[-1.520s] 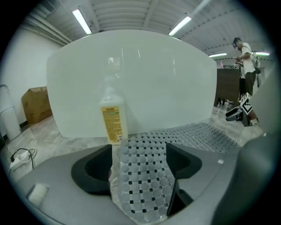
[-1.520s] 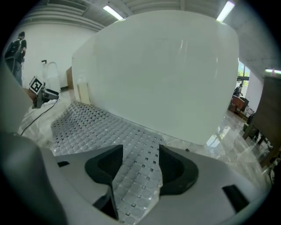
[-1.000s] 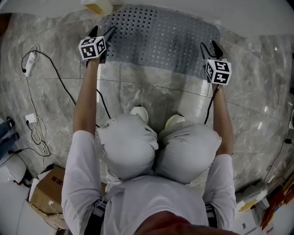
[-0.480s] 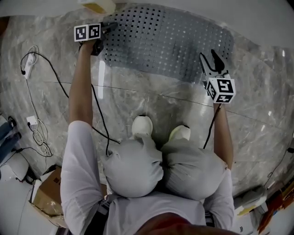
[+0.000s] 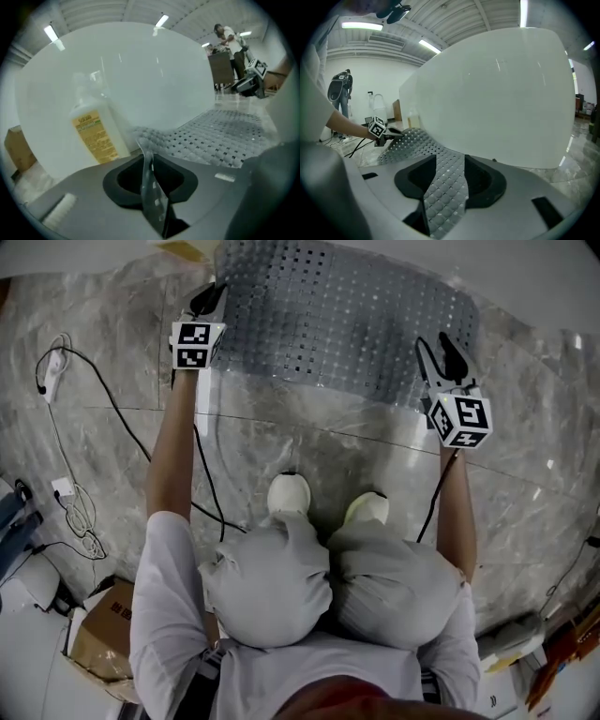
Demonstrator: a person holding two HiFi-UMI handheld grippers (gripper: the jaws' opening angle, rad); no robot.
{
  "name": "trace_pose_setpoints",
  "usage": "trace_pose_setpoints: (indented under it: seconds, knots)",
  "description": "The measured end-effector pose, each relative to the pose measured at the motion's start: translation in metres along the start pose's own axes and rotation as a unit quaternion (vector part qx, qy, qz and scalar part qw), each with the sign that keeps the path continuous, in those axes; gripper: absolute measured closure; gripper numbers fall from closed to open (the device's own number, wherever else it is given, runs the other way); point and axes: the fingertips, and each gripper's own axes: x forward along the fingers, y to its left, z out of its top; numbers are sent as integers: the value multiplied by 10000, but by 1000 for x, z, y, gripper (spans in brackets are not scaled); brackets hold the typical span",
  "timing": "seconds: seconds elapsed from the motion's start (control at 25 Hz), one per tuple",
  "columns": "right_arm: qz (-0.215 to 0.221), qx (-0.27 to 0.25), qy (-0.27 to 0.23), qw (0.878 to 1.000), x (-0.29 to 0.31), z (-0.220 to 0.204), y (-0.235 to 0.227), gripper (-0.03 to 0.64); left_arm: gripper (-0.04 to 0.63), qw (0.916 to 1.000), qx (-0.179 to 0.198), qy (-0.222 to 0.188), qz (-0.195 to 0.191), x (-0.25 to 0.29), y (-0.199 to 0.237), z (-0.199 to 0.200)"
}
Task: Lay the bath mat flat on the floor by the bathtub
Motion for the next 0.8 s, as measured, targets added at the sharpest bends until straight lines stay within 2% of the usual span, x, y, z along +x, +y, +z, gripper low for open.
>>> trace_pose_setpoints:
  seconds: [0.08,0.16,0.28,0.36,0.44,0.6,0.68,0.8]
  knots:
    - [-33,4,-19,10000,-2,0,-1,425,519,9985,-107,375,382,4,13,-15]
    - [-47,-3,-49,10000,-5,1,-1,428,489,9954,-160,556,765,3,27,-21]
    - [-56,-62,-97,9999,-9,4,3,428,450,9939,-287,563,906,-3,31,-22]
    - [-59,-84,-133,9999,-11,7,5,428,403,9952,-593,443,637,-5,19,-20]
    - [-60,-81,-191,9998,-13,11,8,428,356,9937,-1073,246,223,-9,2,-13]
    - [-76,-220,-387,9990,-17,26,13,433,286,9806,-1887,-337,-415,-25,-32,17]
    - [-130,-381,-542,9977,-20,38,15,434,272,9772,-1954,-605,-574,-35,-46,37]
    - [-169,-518,-780,9955,-26,59,16,434,258,9764,-1844,-973,-558,-54,-59,70]
